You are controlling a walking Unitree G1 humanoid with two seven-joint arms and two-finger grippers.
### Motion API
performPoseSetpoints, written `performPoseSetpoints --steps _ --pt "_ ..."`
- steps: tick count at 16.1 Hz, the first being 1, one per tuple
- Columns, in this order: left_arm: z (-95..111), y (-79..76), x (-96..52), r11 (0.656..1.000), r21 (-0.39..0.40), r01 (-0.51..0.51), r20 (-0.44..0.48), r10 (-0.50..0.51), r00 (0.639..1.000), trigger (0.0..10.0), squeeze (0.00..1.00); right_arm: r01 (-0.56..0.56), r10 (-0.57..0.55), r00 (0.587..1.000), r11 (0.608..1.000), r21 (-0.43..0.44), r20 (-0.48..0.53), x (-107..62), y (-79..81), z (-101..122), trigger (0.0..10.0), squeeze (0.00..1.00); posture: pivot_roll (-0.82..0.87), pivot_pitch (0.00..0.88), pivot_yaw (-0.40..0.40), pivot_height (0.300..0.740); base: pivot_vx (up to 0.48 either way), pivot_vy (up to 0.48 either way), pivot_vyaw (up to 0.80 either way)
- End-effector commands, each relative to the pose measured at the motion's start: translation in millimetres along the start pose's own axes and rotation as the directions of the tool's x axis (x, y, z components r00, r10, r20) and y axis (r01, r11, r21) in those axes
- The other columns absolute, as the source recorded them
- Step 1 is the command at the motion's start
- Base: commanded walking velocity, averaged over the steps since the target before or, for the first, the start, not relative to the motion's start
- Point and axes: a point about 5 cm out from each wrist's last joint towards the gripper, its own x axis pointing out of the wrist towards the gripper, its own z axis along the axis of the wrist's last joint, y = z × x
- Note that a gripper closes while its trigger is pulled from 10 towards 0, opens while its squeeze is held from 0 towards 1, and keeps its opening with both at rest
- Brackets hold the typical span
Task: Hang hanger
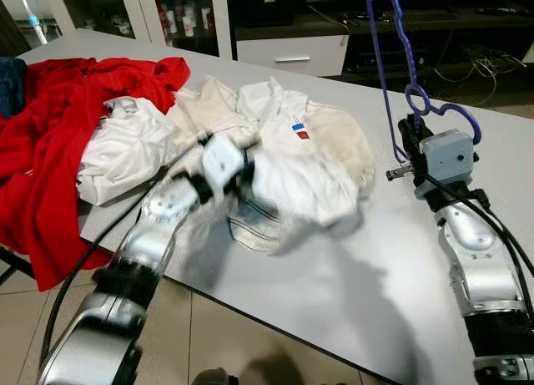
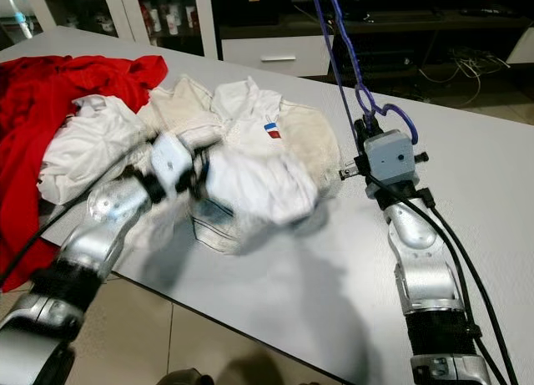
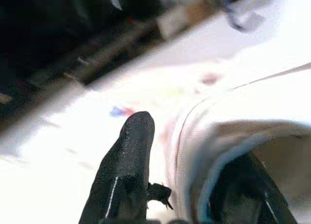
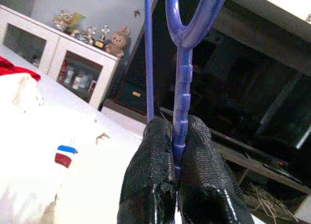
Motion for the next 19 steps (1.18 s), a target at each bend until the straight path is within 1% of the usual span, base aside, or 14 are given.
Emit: performPoseSetpoints --steps 1,2,3,5,6,8,10,11,12,13,16,17,18,19 --pt "4 -4.0 0.1 0.998 -0.026 0.054 0.015 -0.054 0.998 10.0 0.51 -0.022 0.021 0.999 1.000 0.007 0.029 1.2 2.6 5 10.0 0.00 0.12 0.007 0.036 0.740 0.000 0.000 0.00" --pt "5 -10.5 -0.1 0.994 -0.046 0.098 0.042 -0.096 0.995 10.0 1.00 -0.029 0.029 0.999 0.999 0.014 0.027 1.2 5.6 4 10.0 0.00 0.13 0.008 0.035 0.740 0.000 0.000 0.00" --pt "6 -19.8 -1.5 0.989 -0.033 0.143 0.050 -0.142 0.989 10.0 1.00 -0.049 0.048 0.998 0.998 0.026 0.030 1.7 11.7 5 10.0 0.00 0.13 0.008 0.032 0.740 0.000 0.000 0.00" --pt "10 -16.8 -2.8 0.995 0.013 0.102 0.065 -0.102 0.993 10.0 1.00 -0.063 0.062 0.998 0.998 0.032 0.029 2.5 14.3 6 10.0 0.00 0.14 0.009 0.029 0.740 0.000 0.000 0.00" --pt "12 -15.6 -4.9 0.995 0.028 0.099 0.070 -0.101 0.992 10.0 0.36 -0.063 0.062 0.998 0.997 0.033 0.028 2.6 14.4 5 10.0 0.00 0.14 0.008 0.029 0.740 0.000 0.000 0.00" --pt "17 -3.0 -18.6 0.996 0.071 0.059 0.077 -0.064 0.995 10.0 0.27 -0.066 0.065 0.998 0.997 0.038 0.026 3.1 16.0 4 10.0 0.00 0.14 0.006 0.030 0.740 0.000 0.000 0.00" --pt "13 -1.4 -29.4 0.992 0.088 0.091 0.037 -0.094 0.995 10.0 0.20 -0.072 0.071 0.997 0.996 0.042 0.024 1.7 19.6 4 10.0 0.00 0.14 0.005 0.030 0.740 0.000 0.000 0.00" --pt "13 -1.8 -31.3 0.991 0.087 0.101 0.031 -0.104 0.994 10.0 0.19 -0.074 0.073 0.997 0.996 0.044 0.024 1.6 20.7 4 10.0 0.00 0.14 0.004 0.030 0.740 0.000 0.000 0.00" --pt "13 -4.1 -34.8 0.989 0.089 0.121 0.038 -0.125 0.991 10.0 0.35 -0.079 0.078 0.997 0.996 0.047 0.023 1.3 22.7 3 10.0 0.00 0.14 0.004 0.030 0.740 0.000 0.000 0.00" --pt "14 -5.7 -36.7 0.988 0.091 0.124 0.047 -0.129 0.991 10.0 1.00 -0.083 0.082 0.996 0.995 0.051 0.023 1.4 24.3 3 10.0 0.00 0.15 0.003 0.031 0.740 0.000 0.000 0.00" --pt "12 -2.1 -32.0 0.997 0.074 0.035 0.055 -0.039 0.998 10.0 1.00 -0.088 0.087 0.996 0.994 0.058 0.022 2.2 26.9 3 10.0 0.00 0.15 0.002 0.030 0.740 0.000 0.000 0.00" --pt "11 -1.0 -31.4 0.997 0.069 0.023 0.053 -0.027 0.998 10.0 0.78 -0.088 0.087 0.996 0.994 0.059 0.022 2.4 27.1 3 10.0 0.00 0.15 0.002 0.030 0.740 0.000 0.000 0.00" --pt "9 1.3 -32.0 0.999 0.040 0.001 0.051 -0.004 0.999 10.0 0.03 -0.089 0.088 0.996 0.994 0.061 0.022 2.7 27.3 3 10.0 0.00 0.15 0.002 0.030 0.740 0.000 0.000 0.00" --pt "6 2.5 -34.6 0.999 0.032 0.001 0.031 -0.002 1.000 10.0 0.00 -0.088 0.087 0.996 0.994 0.061 0.022 2.9 27.3 3 10.0 0.00 0.15 0.000 0.028 0.740 0.000 0.000 0.00"
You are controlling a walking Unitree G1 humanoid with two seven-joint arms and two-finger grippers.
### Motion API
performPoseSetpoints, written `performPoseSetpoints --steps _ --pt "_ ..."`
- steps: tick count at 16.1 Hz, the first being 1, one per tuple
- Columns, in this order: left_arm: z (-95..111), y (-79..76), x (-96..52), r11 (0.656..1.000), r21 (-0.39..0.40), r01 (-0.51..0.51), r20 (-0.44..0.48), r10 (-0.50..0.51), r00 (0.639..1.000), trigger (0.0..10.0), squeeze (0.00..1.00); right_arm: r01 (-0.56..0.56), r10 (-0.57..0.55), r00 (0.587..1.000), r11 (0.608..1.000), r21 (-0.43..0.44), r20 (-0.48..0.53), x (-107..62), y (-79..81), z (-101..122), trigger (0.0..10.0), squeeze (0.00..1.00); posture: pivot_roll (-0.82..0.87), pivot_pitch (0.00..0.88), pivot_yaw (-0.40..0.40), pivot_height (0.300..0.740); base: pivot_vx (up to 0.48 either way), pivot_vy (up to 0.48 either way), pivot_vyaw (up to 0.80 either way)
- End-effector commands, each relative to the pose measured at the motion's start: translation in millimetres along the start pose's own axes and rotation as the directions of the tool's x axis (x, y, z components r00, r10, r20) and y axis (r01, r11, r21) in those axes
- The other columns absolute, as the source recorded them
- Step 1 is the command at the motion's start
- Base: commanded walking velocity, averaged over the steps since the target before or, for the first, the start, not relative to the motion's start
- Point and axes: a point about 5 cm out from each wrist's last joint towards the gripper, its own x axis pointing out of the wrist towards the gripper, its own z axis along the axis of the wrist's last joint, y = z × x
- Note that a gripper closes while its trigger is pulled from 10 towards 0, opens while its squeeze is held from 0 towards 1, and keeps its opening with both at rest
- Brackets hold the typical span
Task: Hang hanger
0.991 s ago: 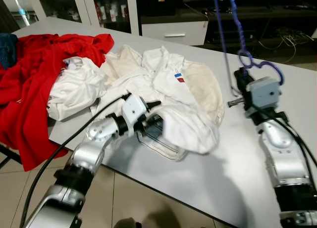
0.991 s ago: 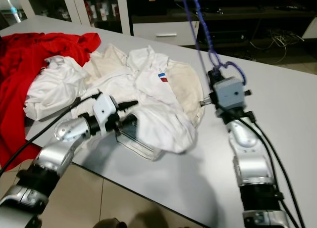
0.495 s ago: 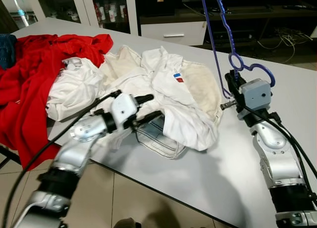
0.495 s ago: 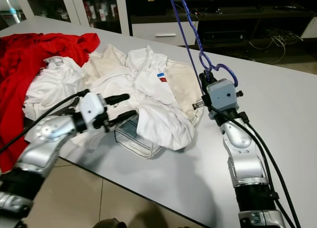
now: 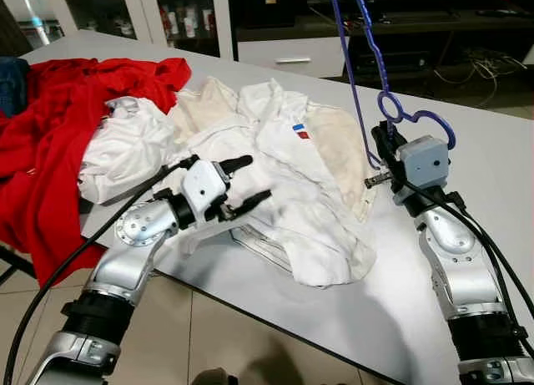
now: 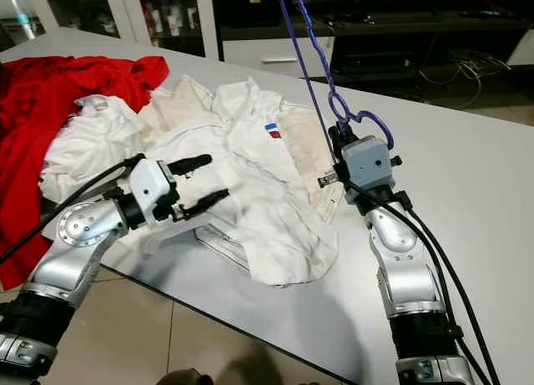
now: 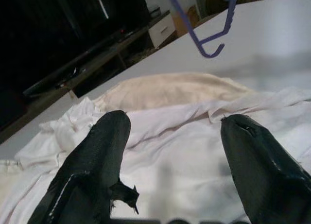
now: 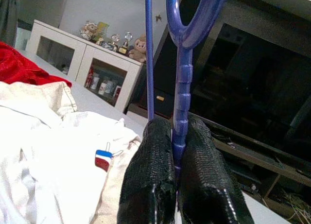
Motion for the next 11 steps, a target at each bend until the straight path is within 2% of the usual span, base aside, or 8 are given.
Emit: performPoseSetpoints --steps 1,3,5,7,11 --pt "-4 5.0 -5.0 1.000 -0.004 -0.008 -0.038 0.008 0.999 10.0 0.00 -0.006 0.006 1.000 1.000 -0.003 0.012 1.3 1.3 3 10.0 0.00 0.15 0.001 0.028 0.740 0.000 0.000 0.00" --pt "-22 -3.3 -23.3 0.995 0.007 0.099 -0.194 -0.096 0.976 10.0 0.00 -0.007 0.007 1.000 1.000 -0.003 0.009 0.0 0.9 3 10.0 0.00 0.15 0.006 0.027 0.740 0.000 0.000 0.00" --pt "-34 -4.5 -34.9 0.989 0.040 0.140 -0.299 -0.122 0.946 10.0 0.00 -0.012 0.012 1.000 1.000 -0.004 0.007 -0.4 1.4 2 10.0 0.00 0.15 0.008 0.026 0.740 0.000 0.000 0.00" --pt "-36 -2.5 -44.5 0.990 0.017 0.141 -0.344 -0.127 0.930 10.0 0.00 -0.017 0.017 1.000 1.000 -0.004 0.008 -0.5 2.5 2 10.0 0.00 0.16 0.012 0.024 0.740 0.000 0.000 0.00" --pt "-37 -0.4 -55.4 0.987 0.035 0.158 -0.413 -0.130 0.901 10.0 0.00 -0.023 0.023 1.000 1.000 -0.003 0.010 0.6 4.5 2 10.0 0.00 0.17 0.012 0.022 0.740 0.000 0.000 0.00"
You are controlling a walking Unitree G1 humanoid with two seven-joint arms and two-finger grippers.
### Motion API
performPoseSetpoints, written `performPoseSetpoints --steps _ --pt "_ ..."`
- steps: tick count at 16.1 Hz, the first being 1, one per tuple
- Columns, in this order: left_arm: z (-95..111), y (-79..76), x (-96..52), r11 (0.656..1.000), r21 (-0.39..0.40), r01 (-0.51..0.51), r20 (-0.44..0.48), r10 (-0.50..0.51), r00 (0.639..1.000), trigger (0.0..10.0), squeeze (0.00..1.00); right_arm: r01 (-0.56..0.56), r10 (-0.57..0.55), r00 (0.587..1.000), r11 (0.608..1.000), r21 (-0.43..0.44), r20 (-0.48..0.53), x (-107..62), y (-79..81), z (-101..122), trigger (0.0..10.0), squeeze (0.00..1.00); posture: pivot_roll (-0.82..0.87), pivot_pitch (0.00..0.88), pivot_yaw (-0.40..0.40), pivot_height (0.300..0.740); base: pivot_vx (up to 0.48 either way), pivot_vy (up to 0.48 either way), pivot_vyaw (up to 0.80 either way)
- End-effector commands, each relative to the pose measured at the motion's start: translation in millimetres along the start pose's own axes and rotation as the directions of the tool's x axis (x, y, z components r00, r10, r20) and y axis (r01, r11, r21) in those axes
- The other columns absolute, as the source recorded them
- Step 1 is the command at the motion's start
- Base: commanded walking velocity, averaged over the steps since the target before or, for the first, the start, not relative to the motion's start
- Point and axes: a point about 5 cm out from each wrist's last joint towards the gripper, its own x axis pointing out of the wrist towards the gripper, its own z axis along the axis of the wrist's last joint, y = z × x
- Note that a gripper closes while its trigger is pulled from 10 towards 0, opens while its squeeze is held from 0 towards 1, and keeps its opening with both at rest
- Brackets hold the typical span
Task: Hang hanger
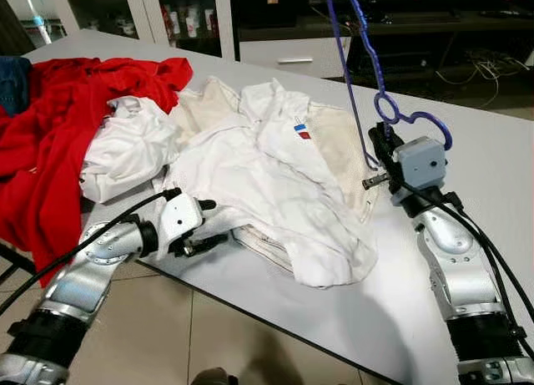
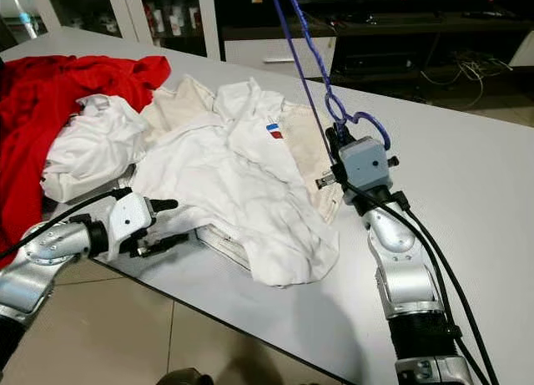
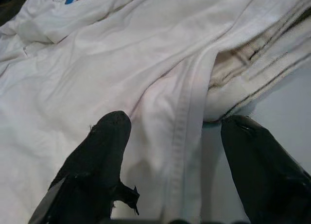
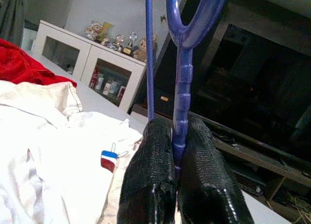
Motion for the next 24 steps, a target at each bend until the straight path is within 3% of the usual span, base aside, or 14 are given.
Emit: performPoseSetpoints --steps 1,4,7,11,12,13,19,21,24 --pt "-3 0.6 -2.1 1.000 0.018 0.001 -0.038 0.000 0.999 10.0 0.00 -0.011 0.011 1.000 1.000 -0.005 0.010 0.4 2.2 2 10.0 0.00 0.17 0.012 0.022 0.740 0.000 0.000 0.00" --pt "-8 1.1 -1.9 1.000 0.009 -0.007 -0.073 0.008 0.997 10.0 0.00 -0.013 0.013 1.000 1.000 -0.006 0.011 0.7 2.9 2 10.0 0.00 0.17 0.012 0.022 0.740 0.000 0.000 0.00" --pt "-23 -0.4 -0.7 0.998 -0.035 -0.045 -0.173 0.038 0.984 10.0 0.00 -0.011 0.011 1.000 1.000 -0.007 0.010 -0.9 3.2 2 10.0 0.00 0.16 0.015 0.025 0.740 0.000 0.000 0.00" --pt "-30 1.6 2.8 0.995 -0.041 -0.094 -0.191 0.085 0.978 10.0 0.00 -0.011 0.011 1.000 1.000 -0.007 0.011 -0.9 3.4 2 10.0 0.00 0.16 0.016 0.024 0.740 0.000 0.000 0.00" --pt "-31 1.8 4.2 0.993 -0.053 -0.109 -0.198 0.097 0.975 7.9 0.00 -0.012 0.012 1.000 1.000 -0.008 0.013 -0.4 3.4 3 10.0 0.00 0.16 0.017 0.022 0.740 0.000 0.000 0.00" --pt "-31 2.3 5.0 0.993 -0.049 -0.112 -0.197 0.100 0.975 0.0 0.00 -0.013 0.013 1.000 1.000 -0.009 0.014 0.1 3.4 3 10.0 0.00 0.16 0.017 0.020 0.740 0.000 0.000 0.00" --pt "-21 12.9 5.2 0.993 -0.017 -0.116 -0.145 0.113 0.983 0.0 0.00 -0.047 0.048 0.999 0.998 -0.040 0.022 -0.9 0.6 5 10.0 0.00 0.16 0.016 0.021 0.740 0.000 0.000 0.00" --pt "-10 23.2 4.4 0.994 -0.013 -0.110 -0.091 0.108 0.990 0.0 0.00 -0.043 0.045 0.998 0.996 -0.075 0.034 -0.4 -12.7 10 10.0 0.00 0.15 0.015 0.022 0.740 0.000 0.000 0.00" --pt "-8 25.4 3.8 0.998 0.001 -0.067 -0.086 0.067 0.994 0.0 0.00 -0.064 0.068 0.997 0.994 -0.088 0.043 -2.6 -15.7 14 10.0 0.00 0.15 0.014 0.026 0.740 0.000 0.000 0.00"
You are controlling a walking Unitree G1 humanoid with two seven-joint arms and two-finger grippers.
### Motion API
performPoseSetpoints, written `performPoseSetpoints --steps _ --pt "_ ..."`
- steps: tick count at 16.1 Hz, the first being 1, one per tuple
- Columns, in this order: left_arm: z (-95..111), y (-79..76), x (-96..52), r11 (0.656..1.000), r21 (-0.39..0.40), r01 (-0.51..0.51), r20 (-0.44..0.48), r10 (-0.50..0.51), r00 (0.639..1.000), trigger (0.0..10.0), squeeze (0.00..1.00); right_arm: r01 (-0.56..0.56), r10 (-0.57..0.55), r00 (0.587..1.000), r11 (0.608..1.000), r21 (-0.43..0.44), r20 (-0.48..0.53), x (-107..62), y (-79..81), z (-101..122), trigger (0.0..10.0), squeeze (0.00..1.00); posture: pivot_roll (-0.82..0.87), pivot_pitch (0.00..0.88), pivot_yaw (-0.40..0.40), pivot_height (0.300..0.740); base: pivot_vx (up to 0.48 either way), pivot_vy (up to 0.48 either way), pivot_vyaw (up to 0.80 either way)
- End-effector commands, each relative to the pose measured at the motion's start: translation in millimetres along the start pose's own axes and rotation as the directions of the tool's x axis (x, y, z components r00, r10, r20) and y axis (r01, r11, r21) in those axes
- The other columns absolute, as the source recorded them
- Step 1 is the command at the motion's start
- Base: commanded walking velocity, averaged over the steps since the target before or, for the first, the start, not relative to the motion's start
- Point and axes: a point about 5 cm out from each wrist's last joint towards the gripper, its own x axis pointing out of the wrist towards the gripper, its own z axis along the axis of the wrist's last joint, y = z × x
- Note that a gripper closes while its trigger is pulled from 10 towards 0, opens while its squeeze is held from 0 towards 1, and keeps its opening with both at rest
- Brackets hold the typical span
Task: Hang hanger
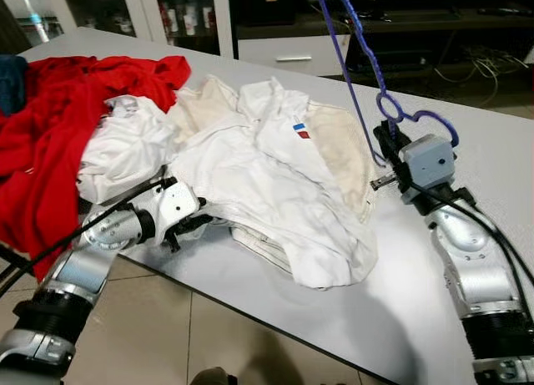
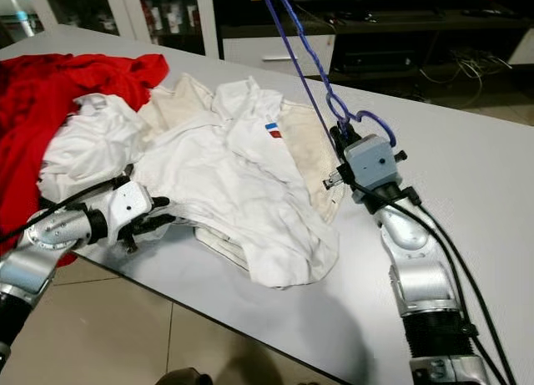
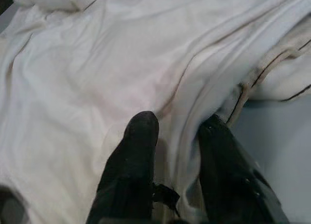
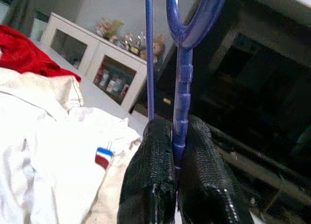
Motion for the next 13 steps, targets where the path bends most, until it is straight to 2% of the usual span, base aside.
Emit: performPoseSetpoints --steps 1,2,4,5,7,9,10,11,12,13 --pt "0 6.0 -3.7 1.000 0.006 0.005 0.001 -0.005 1.000 0.0 0.00 -0.025 0.025 0.999 1.000 -0.011 0.022 -2.4 -1.3 5 10.0 0.00 0.15 0.014 0.027 0.740 0.000 0.000 0.00" --pt "1 8.8 -4.2 1.000 0.011 0.004 0.004 -0.004 1.000 0.0 0.00 -0.050 0.050 0.999 0.999 -0.020 0.020 -4.3 -0.7 5 10.0 0.00 0.15 0.014 0.027 0.740 0.000 0.000 0.00" --pt "8 22.1 -4.2 0.998 0.035 -0.043 0.027 0.042 0.999 0.0 0.00 -0.193 0.194 0.981 0.980 -0.043 0.017 -12.3 5.3 8 10.0 0.00 0.14 0.014 0.032 0.740 0.000 0.000 0.00" --pt "12 33.1 -2.3 0.992 0.050 -0.115 0.043 0.113 0.993 0.0 0.00 -0.374 0.376 0.927 0.924 -0.076 0.007 -22.5 17.2 11 10.0 0.00 0.14 0.013 0.034 0.740 0.000 0.000 0.00" --pt "18 42.7 -0.2 0.983 0.066 -0.174 0.068 0.170 0.983 0.0 0.00 -0.531 0.532 0.846 0.841 -0.103 -0.023 -36.2 25.6 16 10.0 0.00 0.14 0.012 0.038 0.740 0.000 0.000 0.00" --pt "25 53.3 -0.5 0.973 0.077 -0.219 0.094 0.211 0.973 0.0 0.00 -0.593 0.587 0.805 0.789 -0.161 -0.090 -45.4 19.4 16 10.0 0.00 0.13 0.012 0.041 0.740 0.000 0.000 0.00" --pt "26 56.2 -0.9 0.971 0.086 -0.225 0.096 0.216 0.972 0.0 0.00 -0.602 0.592 0.798 0.777 -0.183 -0.114 -46.4 16.7 16 10.0 0.00 0.13 0.011 0.043 0.740 0.000 0.000 0.00" --pt "28 61.6 -1.4 0.968 0.097 -0.233 0.101 0.224 0.969 0.0 0.00 -0.610 0.590 0.792 0.753 -0.246 -0.158 -45.8 11.8 18 10.0 0.00 0.13 0.010 0.047 0.740 0.000 0.000 0.00" --pt "31 67.0 -2.1 0.963 0.111 -0.244 0.105 0.233 0.967 0.0 0.00 -0.619 0.579 0.785 0.707 -0.342 -0.221 -44.4 7.1 16 10.0 0.00 0.13 0.009 0.049 0.740 0.000 0.000 0.00" --pt "32 68.8 -2.2 0.962 0.115 -0.248 0.107 0.236 0.966 0.0 0.00 -0.624 0.576 0.780 0.685 -0.376 -0.246 -44.2 5.8 15 10.0 0.00 0.13 0.009 0.049 0.740 0.000 0.000 0.00"
